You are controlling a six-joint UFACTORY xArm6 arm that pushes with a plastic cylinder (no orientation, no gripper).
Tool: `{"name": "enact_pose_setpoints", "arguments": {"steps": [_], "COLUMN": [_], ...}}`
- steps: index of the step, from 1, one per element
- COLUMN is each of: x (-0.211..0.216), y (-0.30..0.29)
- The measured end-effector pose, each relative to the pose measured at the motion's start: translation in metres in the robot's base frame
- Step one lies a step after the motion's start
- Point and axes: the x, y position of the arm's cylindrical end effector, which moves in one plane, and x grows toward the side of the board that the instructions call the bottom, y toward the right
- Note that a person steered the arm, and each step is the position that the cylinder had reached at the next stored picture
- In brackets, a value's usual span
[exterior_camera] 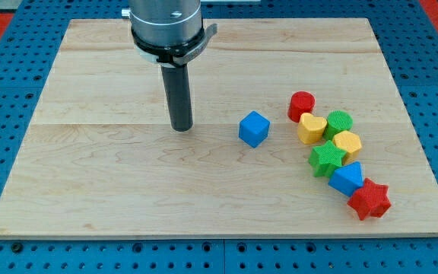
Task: Move your arm to the center left
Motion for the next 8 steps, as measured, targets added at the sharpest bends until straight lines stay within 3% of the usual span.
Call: {"name": "enact_pose_setpoints", "arguments": {"steps": [8], "x": [0.000], "y": [-0.057]}}
